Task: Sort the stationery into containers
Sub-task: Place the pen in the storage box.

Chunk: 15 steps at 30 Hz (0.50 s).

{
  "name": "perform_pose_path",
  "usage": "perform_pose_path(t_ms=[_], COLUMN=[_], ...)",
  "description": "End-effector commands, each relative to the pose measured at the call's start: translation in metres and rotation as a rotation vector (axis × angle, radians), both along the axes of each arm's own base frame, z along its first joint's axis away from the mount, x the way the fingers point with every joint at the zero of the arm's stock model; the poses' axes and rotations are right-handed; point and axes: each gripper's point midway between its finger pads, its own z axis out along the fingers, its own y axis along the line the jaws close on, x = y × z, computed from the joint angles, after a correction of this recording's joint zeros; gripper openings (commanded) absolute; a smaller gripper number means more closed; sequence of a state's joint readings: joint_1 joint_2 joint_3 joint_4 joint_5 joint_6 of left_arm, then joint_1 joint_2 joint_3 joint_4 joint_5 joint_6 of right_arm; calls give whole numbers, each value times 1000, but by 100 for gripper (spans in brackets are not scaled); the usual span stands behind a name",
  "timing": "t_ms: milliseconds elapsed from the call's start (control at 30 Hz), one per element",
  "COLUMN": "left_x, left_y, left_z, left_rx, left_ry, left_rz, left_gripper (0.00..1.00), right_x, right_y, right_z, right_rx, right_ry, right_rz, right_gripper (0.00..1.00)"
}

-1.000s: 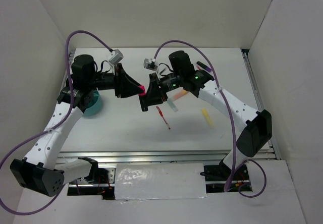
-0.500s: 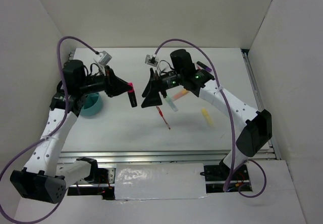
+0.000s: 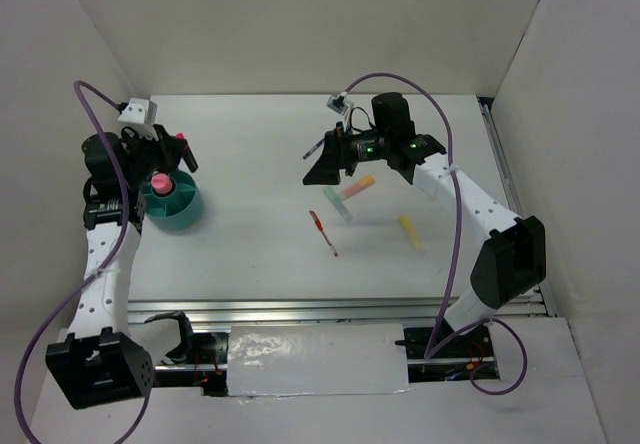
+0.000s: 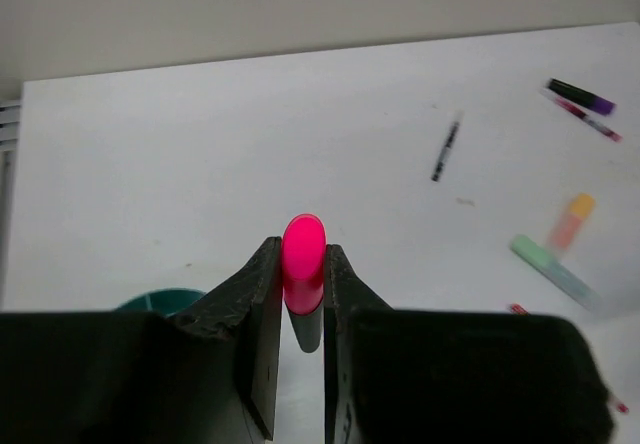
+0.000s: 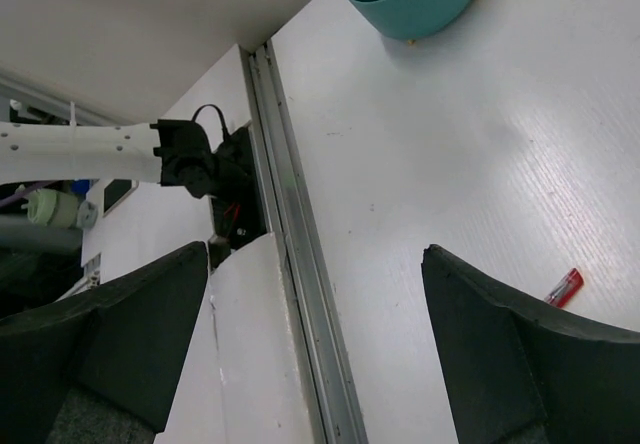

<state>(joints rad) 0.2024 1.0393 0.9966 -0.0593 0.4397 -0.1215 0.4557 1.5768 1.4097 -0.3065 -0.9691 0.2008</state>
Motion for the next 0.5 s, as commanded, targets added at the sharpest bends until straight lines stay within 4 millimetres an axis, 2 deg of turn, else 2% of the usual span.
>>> perform_pose_path(t_ms=[0,200,467], left_x=[27,48,65], left_y=[34,55,61], left_z=[25,0,-36], left_rx=[109,134,131], left_ry=[-164,-143,-66], left_rz=[99,138,142], left_gripper=[0,0,0], right_x=[3,10,13], right_y=[-3,-6,-7], right_z=[17,11,2], right_rx=[18,11,5], right_ry=[-60,-54,-31], right_rz=[-35,-51,-51], right_gripper=[93,93,93])
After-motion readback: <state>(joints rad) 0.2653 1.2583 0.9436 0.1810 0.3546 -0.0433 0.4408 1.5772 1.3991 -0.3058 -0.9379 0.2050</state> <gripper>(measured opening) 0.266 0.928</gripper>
